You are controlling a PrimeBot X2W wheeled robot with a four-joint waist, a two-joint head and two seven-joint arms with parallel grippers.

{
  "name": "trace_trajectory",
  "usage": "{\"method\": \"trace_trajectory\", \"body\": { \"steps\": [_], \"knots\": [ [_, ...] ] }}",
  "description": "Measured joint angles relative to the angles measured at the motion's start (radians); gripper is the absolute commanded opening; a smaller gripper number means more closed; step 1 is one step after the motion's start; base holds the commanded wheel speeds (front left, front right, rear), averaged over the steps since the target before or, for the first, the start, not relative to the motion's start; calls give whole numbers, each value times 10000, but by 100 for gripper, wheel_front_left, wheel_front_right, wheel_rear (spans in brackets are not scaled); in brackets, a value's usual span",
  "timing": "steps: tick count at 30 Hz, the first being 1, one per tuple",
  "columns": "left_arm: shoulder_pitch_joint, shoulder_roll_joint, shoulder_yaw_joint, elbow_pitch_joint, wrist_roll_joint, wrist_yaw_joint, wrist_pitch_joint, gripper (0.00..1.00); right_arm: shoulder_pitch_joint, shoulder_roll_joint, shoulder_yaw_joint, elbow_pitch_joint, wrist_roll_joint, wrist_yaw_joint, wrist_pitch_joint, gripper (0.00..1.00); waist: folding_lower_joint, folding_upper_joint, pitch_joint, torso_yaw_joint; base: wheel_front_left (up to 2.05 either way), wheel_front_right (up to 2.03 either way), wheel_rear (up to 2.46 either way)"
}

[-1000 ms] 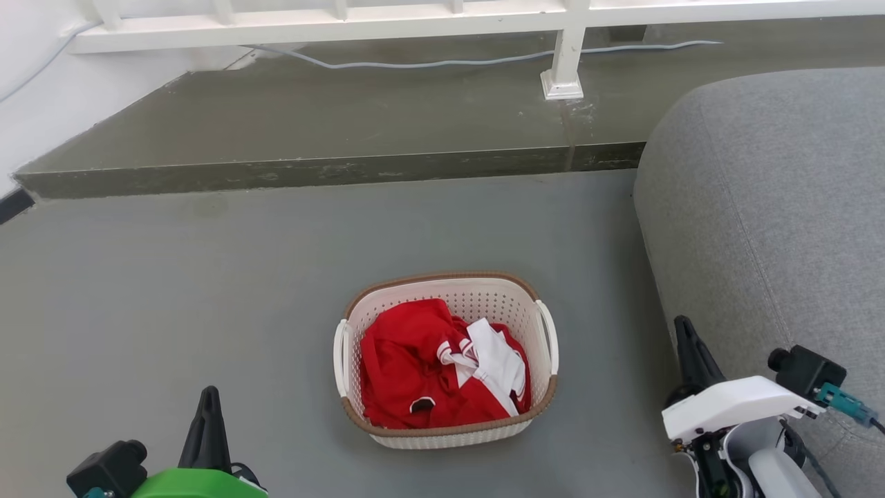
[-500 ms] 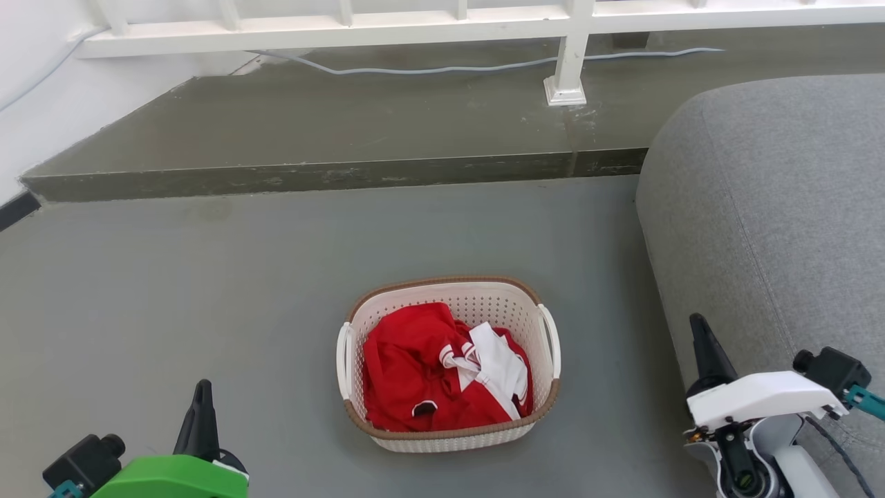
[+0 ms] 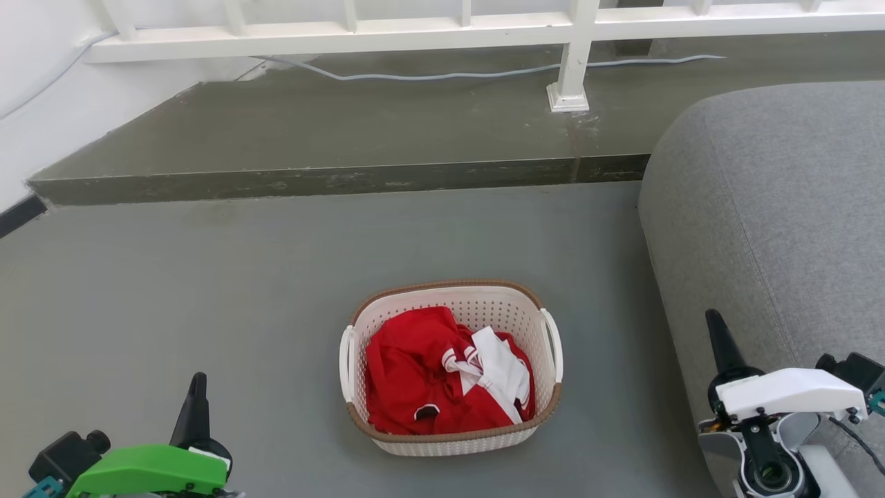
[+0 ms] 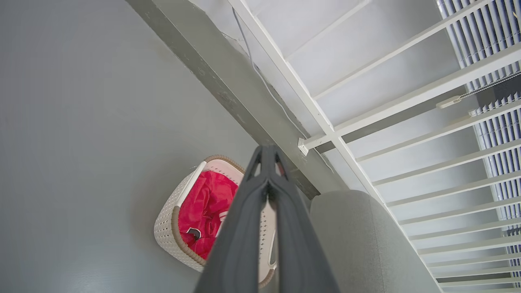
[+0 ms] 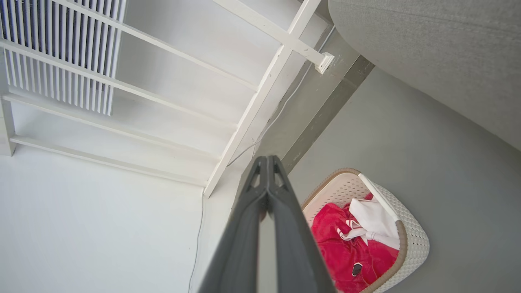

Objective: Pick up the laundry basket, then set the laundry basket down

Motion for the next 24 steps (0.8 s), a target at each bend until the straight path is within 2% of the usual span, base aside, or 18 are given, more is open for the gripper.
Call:
{"method": "trace_trajectory", "body": {
  "steps": [24],
  "knots": [
    [-531,121,282,568,-3381,-623,711,0,-291,-100,-817,123,3164,579,681,0,0,0,-195,103,0,0,0]
  ]
}}
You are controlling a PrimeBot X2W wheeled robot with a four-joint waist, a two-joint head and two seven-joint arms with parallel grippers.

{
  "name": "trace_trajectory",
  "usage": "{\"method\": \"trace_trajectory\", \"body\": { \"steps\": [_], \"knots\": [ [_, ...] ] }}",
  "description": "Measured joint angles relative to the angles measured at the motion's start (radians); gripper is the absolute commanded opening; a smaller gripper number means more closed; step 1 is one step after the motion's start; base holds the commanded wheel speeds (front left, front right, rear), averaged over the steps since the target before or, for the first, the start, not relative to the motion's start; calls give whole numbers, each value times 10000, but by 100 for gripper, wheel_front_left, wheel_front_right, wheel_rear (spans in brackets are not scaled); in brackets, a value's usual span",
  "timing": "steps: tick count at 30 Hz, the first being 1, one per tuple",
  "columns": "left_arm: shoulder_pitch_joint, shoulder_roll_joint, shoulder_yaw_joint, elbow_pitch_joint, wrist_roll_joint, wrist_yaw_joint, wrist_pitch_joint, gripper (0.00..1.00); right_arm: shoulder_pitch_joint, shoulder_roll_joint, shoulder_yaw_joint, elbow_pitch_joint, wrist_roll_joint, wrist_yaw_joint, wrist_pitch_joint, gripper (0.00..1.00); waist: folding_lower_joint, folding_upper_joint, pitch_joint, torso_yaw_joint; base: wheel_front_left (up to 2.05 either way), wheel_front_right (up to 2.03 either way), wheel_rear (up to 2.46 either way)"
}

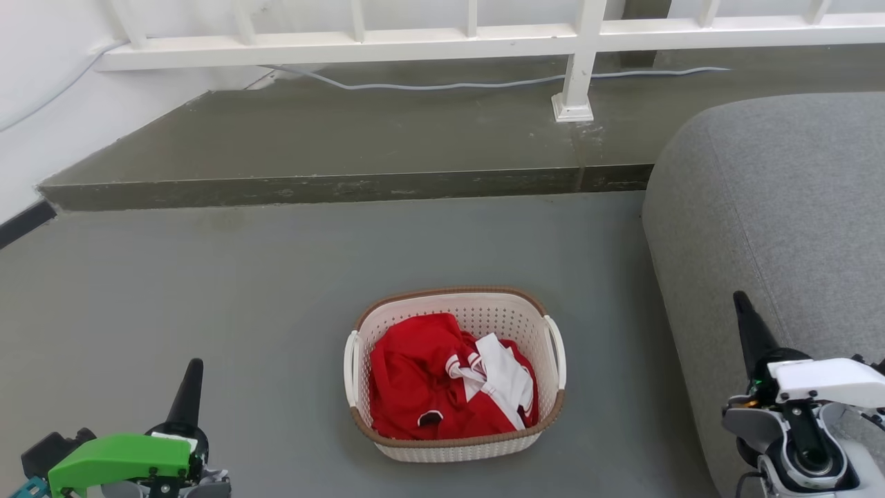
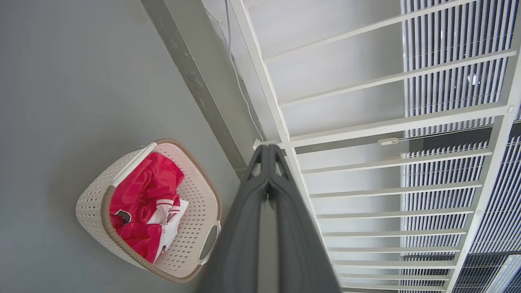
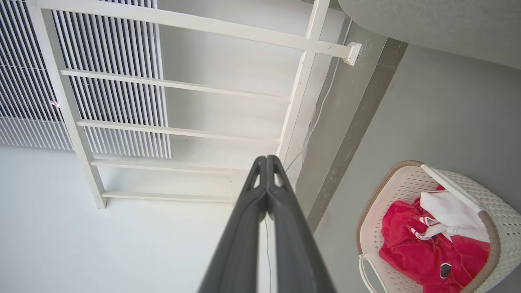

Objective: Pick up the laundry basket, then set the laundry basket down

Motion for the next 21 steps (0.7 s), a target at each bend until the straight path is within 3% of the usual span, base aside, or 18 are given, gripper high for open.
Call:
{"method": "trace_trajectory", "body": {
  "steps": [16,21],
  "knots": [
    [-407,148,226,414,-2253,-453,424,0,-151,-36,-543,88,2094,405,437,0,0,0,-129,70,0,0,0],
    [-478,151,236,474,-2382,-466,431,0,-219,-38,-587,105,2167,472,437,0,0,0,-133,71,0,0,0]
  ]
}}
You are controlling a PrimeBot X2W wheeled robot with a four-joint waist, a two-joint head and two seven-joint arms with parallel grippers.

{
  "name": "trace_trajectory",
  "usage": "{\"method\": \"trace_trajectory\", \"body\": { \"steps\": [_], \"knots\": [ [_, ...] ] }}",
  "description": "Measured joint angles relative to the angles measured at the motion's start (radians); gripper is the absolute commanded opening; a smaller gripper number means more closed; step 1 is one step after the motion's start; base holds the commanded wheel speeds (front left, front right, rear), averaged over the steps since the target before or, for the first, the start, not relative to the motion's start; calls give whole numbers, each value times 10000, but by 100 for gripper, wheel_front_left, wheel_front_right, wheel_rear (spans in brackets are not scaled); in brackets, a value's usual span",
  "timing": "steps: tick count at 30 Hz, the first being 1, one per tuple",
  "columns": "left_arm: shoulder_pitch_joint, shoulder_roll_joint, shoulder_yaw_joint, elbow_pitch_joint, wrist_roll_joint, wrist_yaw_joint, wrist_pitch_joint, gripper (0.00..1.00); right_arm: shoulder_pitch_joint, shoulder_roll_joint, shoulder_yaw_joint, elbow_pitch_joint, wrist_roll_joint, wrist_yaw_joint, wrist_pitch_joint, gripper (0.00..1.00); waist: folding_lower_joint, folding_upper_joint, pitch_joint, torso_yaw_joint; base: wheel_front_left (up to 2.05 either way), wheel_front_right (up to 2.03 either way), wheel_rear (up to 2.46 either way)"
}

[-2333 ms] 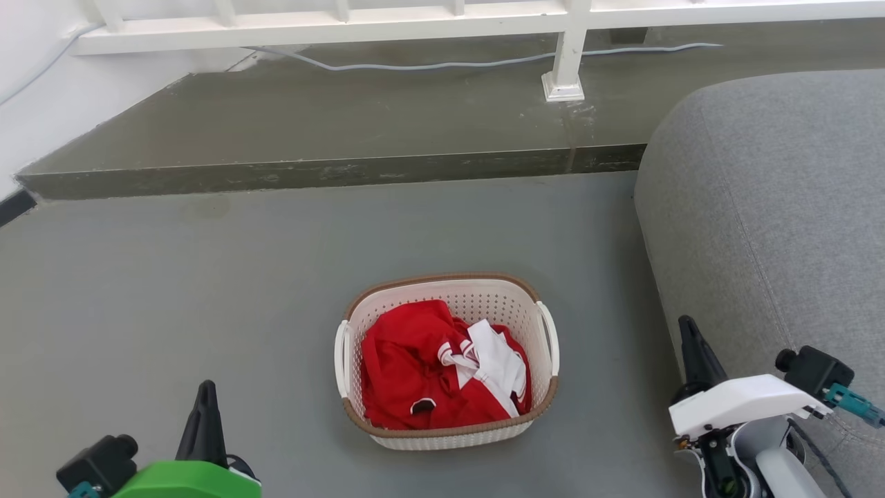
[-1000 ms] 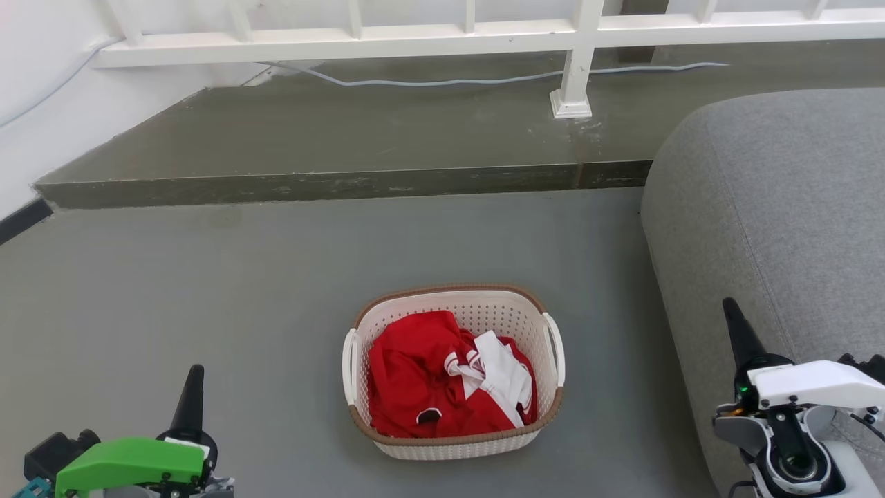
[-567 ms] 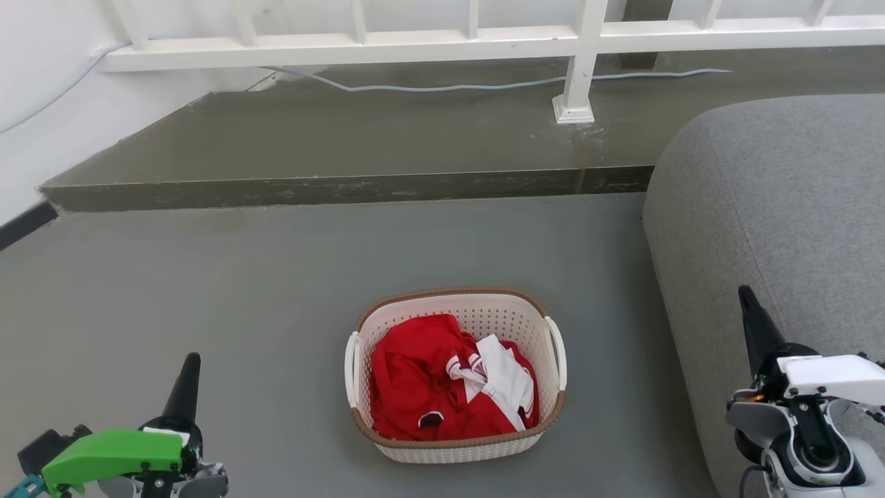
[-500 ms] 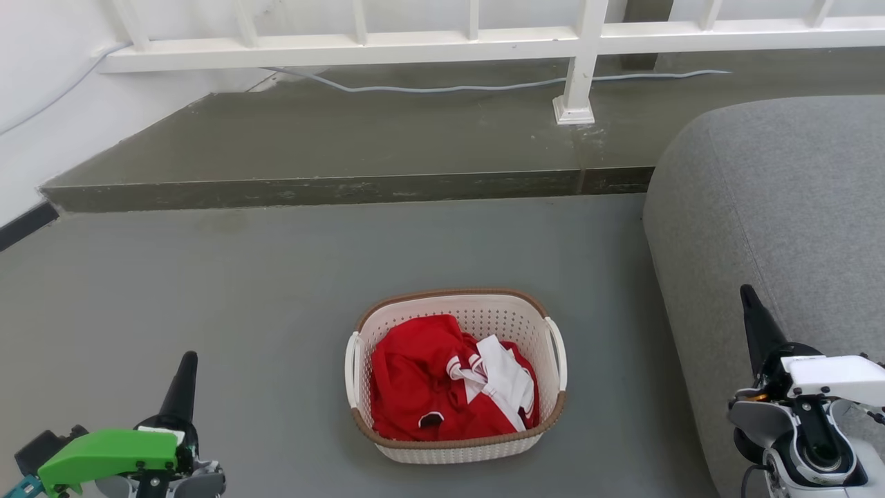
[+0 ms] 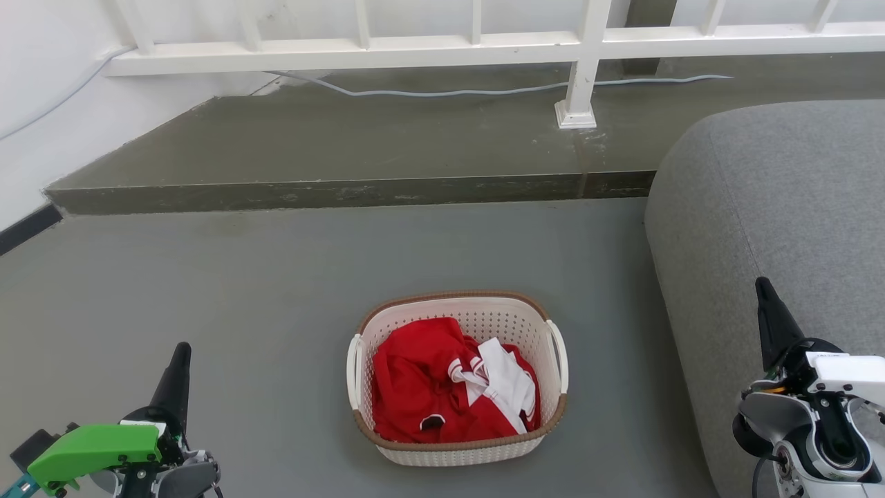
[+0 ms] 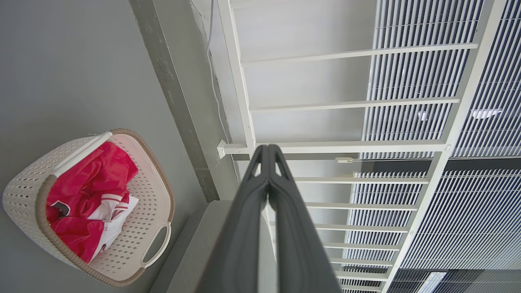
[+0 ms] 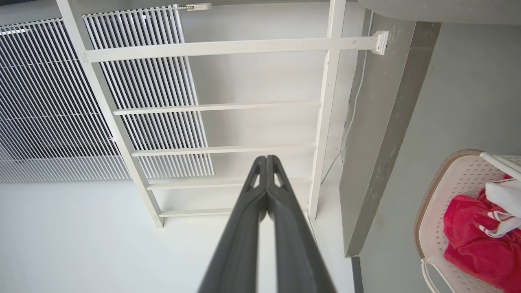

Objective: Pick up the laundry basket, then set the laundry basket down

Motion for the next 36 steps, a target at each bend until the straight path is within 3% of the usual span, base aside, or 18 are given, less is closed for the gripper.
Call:
{"method": "trace_trajectory", "body": {
  "steps": [36],
  "knots": [
    [-99,0,31,157,0,-100,75,0,-89,2,-54,146,-2,4,79,0,0,0,-8,1,0,0,0]
  ]
}}
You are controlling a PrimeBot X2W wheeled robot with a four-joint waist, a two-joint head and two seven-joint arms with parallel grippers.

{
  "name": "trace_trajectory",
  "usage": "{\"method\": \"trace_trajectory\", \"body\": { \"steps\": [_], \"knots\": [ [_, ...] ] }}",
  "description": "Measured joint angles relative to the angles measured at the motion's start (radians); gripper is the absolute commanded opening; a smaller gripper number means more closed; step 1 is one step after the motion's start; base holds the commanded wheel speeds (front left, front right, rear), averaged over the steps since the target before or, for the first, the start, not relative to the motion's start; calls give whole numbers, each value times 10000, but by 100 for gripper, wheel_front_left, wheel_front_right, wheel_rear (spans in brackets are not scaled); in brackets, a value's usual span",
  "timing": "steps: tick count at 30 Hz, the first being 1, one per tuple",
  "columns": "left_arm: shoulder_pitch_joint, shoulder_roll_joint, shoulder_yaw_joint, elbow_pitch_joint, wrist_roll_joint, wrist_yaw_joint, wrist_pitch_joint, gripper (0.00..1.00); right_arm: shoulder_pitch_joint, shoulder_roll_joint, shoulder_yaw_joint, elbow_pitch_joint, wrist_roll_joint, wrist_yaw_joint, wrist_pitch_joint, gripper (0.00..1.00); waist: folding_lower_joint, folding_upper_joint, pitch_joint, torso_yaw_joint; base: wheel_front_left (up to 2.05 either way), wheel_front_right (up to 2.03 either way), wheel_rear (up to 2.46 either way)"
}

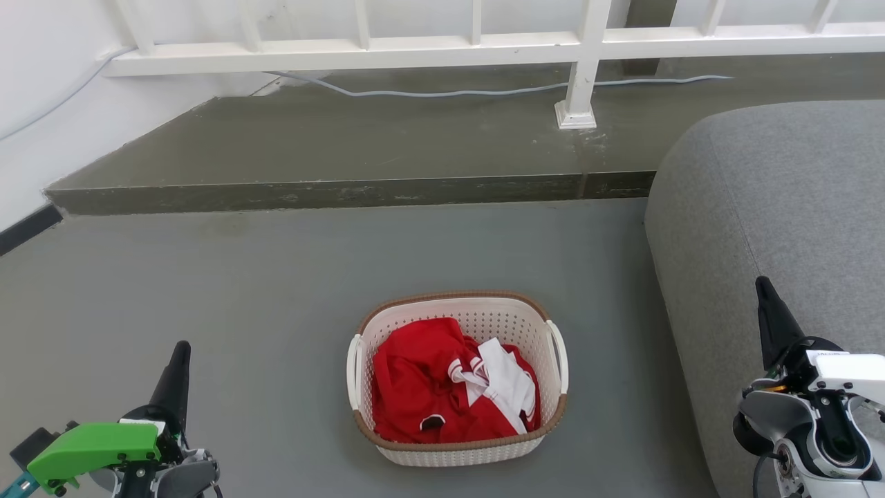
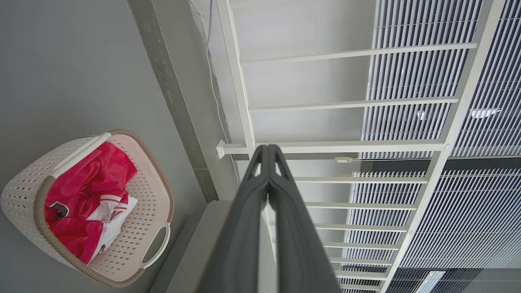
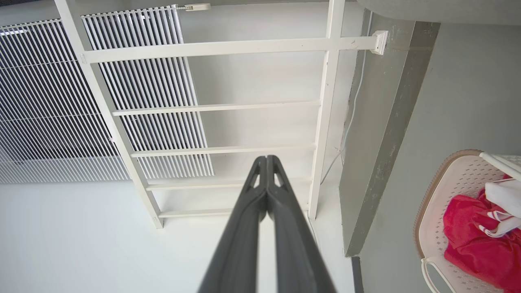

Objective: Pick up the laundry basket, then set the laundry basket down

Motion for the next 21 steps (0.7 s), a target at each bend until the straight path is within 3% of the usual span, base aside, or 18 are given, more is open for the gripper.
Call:
{"method": "trace_trajectory", "body": {
  "steps": [21],
  "knots": [
    [-6,-2,15,111,0,-2,2,0,-5,2,-29,44,0,0,10,0,0,0,-2,0,0,0,0]
  ]
}}
